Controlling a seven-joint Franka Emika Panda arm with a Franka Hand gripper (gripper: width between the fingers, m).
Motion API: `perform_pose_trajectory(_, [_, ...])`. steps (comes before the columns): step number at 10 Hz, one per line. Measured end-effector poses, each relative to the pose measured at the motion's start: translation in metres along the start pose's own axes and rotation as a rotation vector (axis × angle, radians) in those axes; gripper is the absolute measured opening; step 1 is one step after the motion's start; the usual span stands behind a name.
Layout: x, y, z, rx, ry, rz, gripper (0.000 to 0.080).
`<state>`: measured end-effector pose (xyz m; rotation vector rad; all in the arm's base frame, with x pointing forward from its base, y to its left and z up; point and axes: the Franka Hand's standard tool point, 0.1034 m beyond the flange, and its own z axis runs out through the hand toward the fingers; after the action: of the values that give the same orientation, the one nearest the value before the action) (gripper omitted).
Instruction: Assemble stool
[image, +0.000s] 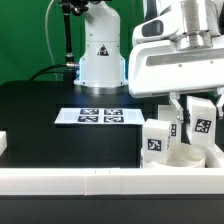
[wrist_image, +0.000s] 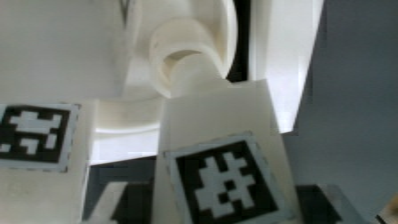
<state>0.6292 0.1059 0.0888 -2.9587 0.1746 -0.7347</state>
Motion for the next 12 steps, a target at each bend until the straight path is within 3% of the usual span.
perform_pose_trajectory(12, [-0.012,0.005,0.008,-0.011,-0.007,-0.001,0.0324])
